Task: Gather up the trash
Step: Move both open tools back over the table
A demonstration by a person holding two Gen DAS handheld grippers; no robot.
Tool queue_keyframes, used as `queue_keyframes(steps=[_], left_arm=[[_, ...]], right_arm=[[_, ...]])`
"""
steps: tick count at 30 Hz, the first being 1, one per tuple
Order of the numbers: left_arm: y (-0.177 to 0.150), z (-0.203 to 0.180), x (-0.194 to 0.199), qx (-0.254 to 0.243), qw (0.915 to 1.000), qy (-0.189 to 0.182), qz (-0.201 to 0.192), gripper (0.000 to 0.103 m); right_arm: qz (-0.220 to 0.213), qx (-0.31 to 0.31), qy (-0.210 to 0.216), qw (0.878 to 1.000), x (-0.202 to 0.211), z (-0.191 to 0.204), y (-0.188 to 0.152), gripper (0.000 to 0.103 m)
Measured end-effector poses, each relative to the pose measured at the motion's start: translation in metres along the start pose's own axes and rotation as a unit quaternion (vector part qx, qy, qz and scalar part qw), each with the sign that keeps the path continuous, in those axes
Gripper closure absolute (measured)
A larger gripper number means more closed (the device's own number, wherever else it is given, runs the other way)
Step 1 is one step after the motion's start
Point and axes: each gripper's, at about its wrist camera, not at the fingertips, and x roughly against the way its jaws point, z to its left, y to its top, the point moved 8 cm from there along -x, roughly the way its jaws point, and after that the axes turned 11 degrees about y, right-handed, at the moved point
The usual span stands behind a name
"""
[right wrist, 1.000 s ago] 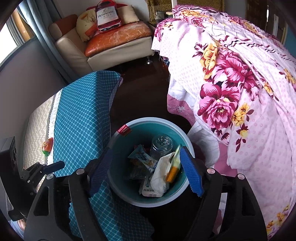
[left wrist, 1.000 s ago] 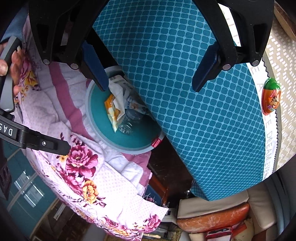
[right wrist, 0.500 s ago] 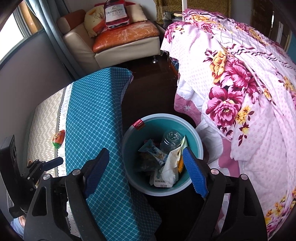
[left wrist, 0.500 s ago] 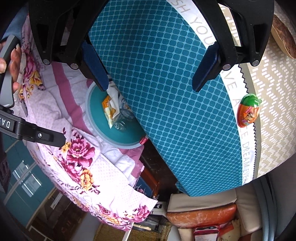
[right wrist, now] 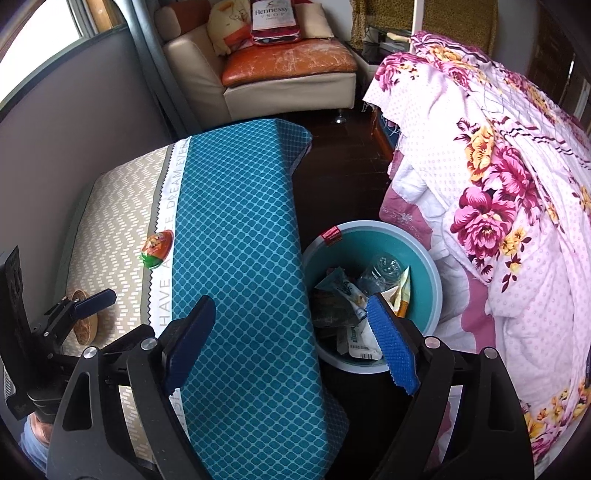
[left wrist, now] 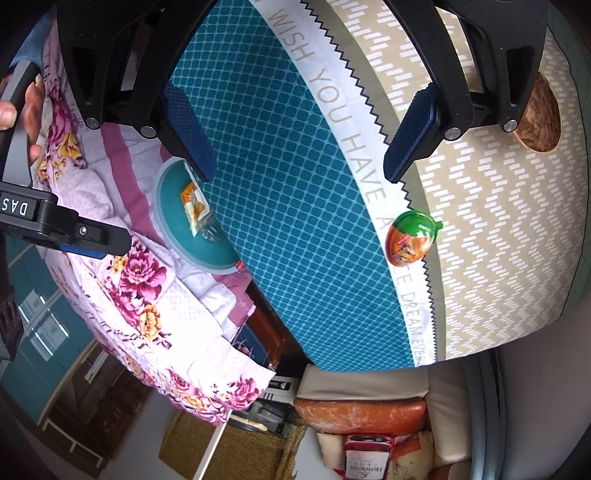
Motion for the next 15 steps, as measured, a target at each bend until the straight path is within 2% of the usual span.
queue_keyframes(steps=[8, 15], left_arm=[[-0.013, 0.053, 0.014, 0.028, 0.9993, 0.022, -0.010, 0.011], [-0.025, 0.117, 0.027, 0.069, 0.9962, 0.049, -0.020, 0.011]], right_arm=[[0.019, 0.022, 0.015, 0.999, -0.019, 0.046, -0.006, 0.023], [0.046, 0.042, 0.030, 0.998, -0.041, 0.083, -0.013, 0.023]])
